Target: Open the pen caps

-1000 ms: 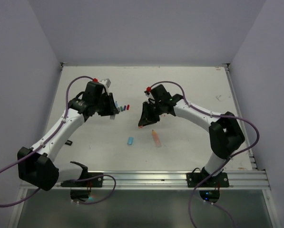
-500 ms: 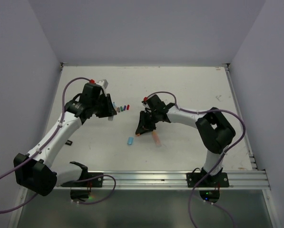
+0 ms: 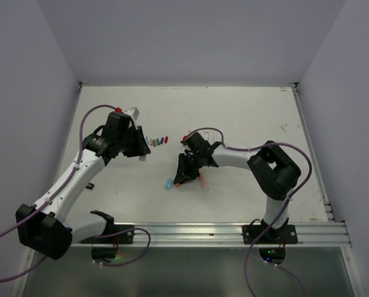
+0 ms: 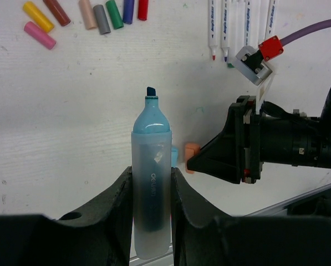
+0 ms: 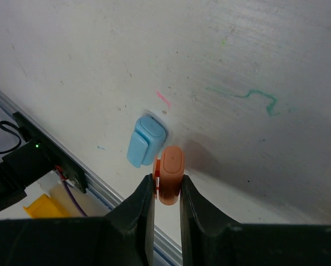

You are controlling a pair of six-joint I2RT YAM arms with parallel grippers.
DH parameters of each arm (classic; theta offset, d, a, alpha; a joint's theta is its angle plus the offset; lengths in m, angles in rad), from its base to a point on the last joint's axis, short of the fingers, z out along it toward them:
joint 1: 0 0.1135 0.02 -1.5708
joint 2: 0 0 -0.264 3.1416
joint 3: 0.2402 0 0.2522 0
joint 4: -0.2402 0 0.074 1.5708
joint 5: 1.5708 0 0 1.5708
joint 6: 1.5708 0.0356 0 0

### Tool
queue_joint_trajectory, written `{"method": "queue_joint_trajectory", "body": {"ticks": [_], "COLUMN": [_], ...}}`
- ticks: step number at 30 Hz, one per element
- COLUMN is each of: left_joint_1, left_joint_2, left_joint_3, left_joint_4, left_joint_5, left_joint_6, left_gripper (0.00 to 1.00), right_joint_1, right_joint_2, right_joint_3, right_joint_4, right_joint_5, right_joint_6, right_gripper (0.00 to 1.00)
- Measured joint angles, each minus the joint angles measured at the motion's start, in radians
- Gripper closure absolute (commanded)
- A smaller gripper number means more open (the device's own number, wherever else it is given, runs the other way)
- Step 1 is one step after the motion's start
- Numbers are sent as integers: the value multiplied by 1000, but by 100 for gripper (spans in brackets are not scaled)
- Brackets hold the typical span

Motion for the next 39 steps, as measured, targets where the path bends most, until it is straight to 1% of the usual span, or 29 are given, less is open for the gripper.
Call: {"method": "queue_joint_trajectory", "body": {"ticks": [2, 9, 13, 16, 17, 19, 20, 21, 27, 32, 36, 39], "left_joint_1": [0, 0, 0, 0, 0, 0, 0, 0, 0, 0, 0, -8], "left_joint_2": [0, 1, 2, 5, 6, 8, 10, 12, 34, 53, 65, 82], "left_joint_3": [0, 0, 0, 0, 0, 0, 0, 0, -13, -47, -74, -84], "left_joint_4": [0, -3, -3, -3, -3, -2, -2, -1, 21, 53, 93, 135], "left_joint_5": [0, 1, 2, 4, 6, 16, 22, 29, 92, 154, 204, 234], "left_joint_6": [0, 1, 1, 1, 1, 1, 1, 2, 1, -2, -29, -70], "left_gripper": [100, 100, 100, 100, 100, 100, 100, 100, 100, 100, 100, 100], "right_joint_1": [12, 29, 29, 29, 29, 29, 29, 29, 29, 23, -14, -85], "right_joint_2": [10, 48, 66, 92, 99, 104, 104, 104, 91, 48, -48, -152], "right_joint_3": [0, 1, 16, 48, 58, 71, 77, 81, 87, 87, 88, 108], "right_joint_4": [10, 50, 63, 66, 66, 63, 60, 56, 32, -39, -121, -201], "right_joint_5": [0, -20, -35, -42, -41, -47, -45, -47, -41, 8, 56, 84], "right_joint_6": [5, 25, 30, 29, 27, 23, 19, 18, -4, -34, -67, -92], "right_gripper": [100, 87, 73, 66, 61, 56, 52, 50, 43, 41, 41, 41]}}
